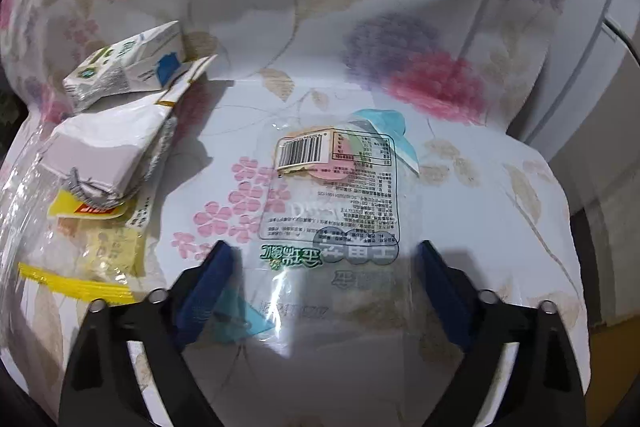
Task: Collect trash
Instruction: 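Grasp the clear plastic tube with the right gripper, then grasp the clear plastic tray edge with the left gripper while the right holds the tube, then carry tube and tray to the bin and open both grippers over it, then move both open grippers back over the chair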
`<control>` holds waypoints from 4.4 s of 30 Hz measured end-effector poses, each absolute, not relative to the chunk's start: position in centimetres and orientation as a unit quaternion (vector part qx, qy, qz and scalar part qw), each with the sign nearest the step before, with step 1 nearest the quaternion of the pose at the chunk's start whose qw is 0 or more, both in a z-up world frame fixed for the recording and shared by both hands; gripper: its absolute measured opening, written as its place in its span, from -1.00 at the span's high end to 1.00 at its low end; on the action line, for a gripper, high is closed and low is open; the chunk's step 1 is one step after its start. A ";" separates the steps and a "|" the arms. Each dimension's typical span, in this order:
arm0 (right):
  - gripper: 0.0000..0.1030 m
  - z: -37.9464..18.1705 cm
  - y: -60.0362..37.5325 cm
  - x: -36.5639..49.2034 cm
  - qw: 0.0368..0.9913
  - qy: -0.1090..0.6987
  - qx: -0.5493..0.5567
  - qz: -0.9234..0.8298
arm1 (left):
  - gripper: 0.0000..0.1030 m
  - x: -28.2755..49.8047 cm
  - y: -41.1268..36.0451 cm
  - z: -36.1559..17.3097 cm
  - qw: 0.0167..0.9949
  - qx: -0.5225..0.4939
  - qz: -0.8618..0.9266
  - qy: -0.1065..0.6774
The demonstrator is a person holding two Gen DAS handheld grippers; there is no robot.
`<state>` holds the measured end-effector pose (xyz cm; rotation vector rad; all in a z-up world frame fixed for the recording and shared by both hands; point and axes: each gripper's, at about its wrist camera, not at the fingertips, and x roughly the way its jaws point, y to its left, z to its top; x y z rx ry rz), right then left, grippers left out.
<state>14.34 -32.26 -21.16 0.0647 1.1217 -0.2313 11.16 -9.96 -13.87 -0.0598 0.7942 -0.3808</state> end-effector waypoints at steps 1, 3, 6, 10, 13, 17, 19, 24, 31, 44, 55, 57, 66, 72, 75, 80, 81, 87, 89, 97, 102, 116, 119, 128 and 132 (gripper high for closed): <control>0.11 -21.0 -32.1 14.3 0.839 0.530 0.027 -0.115 | -0.39 11.1 -9.9 -13.9 0.904 -0.029 -0.183 0.384; 0.43 -20.7 -32.0 14.3 0.841 0.528 0.027 -0.115 | -0.39 11.0 -9.7 -13.8 0.905 -0.029 -0.181 0.384; 0.69 -19.9 -32.0 13.8 0.850 0.512 0.038 -0.117 | -0.39 10.7 -9.3 -13.5 0.907 -0.031 -0.178 0.380; 0.80 -16.6 -31.9 11.8 0.873 0.469 0.056 -0.120 | -0.39 10.3 -7.9 -12.9 0.912 -0.039 -0.167 0.373; 0.80 -13.8 -32.1 10.0 0.889 0.437 0.066 -0.122 | -0.39 10.0 -6.7 -12.3 0.917 -0.045 -0.154 0.366; 0.80 -11.4 -31.4 6.7 0.901 0.411 0.079 -0.119 | -0.39 9.7 -6.0 -12.0 0.918 -0.050 -0.148 0.365; 0.80 -11.1 -31.0 5.5 0.903 0.406 0.086 -0.114 | -0.32 9.5 -6.4 -12.1 0.917 -0.047 -0.155 0.365; 0.79 -11.4 -29.7 2.4 0.902 0.412 0.091 -0.096 | -0.16 9.2 -6.9 -12.8 0.910 -0.047 -0.162 0.380; 0.79 -12.0 -28.8 0.6 0.902 0.412 0.093 -0.092 | -0.40 10.5 -1.0 -13.3 0.919 -0.066 -0.071 0.383; 0.78 -12.2 -25.9 1.9 0.898 0.427 0.076 -0.073 | 0.33 15.8 3.0 -16.9 0.894 -0.039 -0.070 0.441; 0.78 -11.1 -24.7 1.3 0.904 0.417 0.069 -0.070 | 0.91 12.2 3.3 -14.9 0.912 -0.045 -0.056 0.405; 0.78 -10.7 -24.4 1.0 0.906 0.412 0.068 -0.067 | 0.91 11.2 3.9 -13.9 0.916 -0.065 -0.049 0.393; 0.78 -8.7 -25.0 -1.4 0.916 0.385 0.081 -0.077 | 0.91 5.7 1.0 -8.4 0.936 -0.102 -0.114 0.317; 0.78 -6.8 -27.7 -5.2 0.920 0.363 0.094 -0.119 | 0.91 3.5 -6.1 -7.4 0.929 -0.076 -0.194 0.306; 0.78 -6.1 -29.5 -7.9 0.918 0.352 0.102 -0.149 | 0.91 2.6 -9.8 -7.7 0.921 -0.058 -0.232 0.307; 0.78 -5.1 -32.7 -13.2 0.910 0.338 0.108 -0.215 | 0.91 -0.1 -15.9 -8.2 0.906 -0.027 -0.299 0.299; 0.78 -5.0 -33.2 -14.4 0.907 0.335 0.107 -0.229 | 0.91 -0.7 -17.4 -8.3 0.901 -0.020 -0.315 0.296; 0.78 -4.9 -36.2 -21.3 0.883 0.329 0.117 -0.313 | 0.91 -4.2 -24.8 -9.4 0.867 0.012 -0.401 0.295; 0.78 -5.3 -37.0 -23.1 0.874 0.331 0.122 -0.334 | 0.91 -5.4 -27.1 -10.1 0.852 0.024 -0.427 0.301; 0.78 -8.1 -40.5 -29.7 0.836 0.333 0.169 -0.403 | 0.91 -8.5 -35.6 -14.6 0.798 0.079 -0.486 0.347; 0.75 -10.1 -42.0 -30.9 0.824 0.342 0.184 -0.412 | 0.91 -9.3 -39.2 -16.8 0.778 0.097 -0.501 0.366; -0.18 -19.0 -47.0 -30.5 0.777 0.412 0.270 -0.393 | 0.16 -8.6 -43.0 -20.0 0.747 0.117 -0.511 0.407; -0.24 -19.8 -46.8 -30.3 0.766 0.432 0.273 -0.388 | 0.16 -7.9 -41.8 -19.5 0.758 0.114 -0.502 0.401; -0.24 -12.3 -45.1 -30.1 0.805 0.356 0.224 -0.420 | 0.15 -6.0 -37.0 -16.3 0.797 0.085 -0.465 0.376; -0.24 -8.9 -42.5 -28.6 0.832 0.323 0.181 -0.412 | 0.05 -5.4 -34.2 -14.8 0.820 0.080 -0.440 0.358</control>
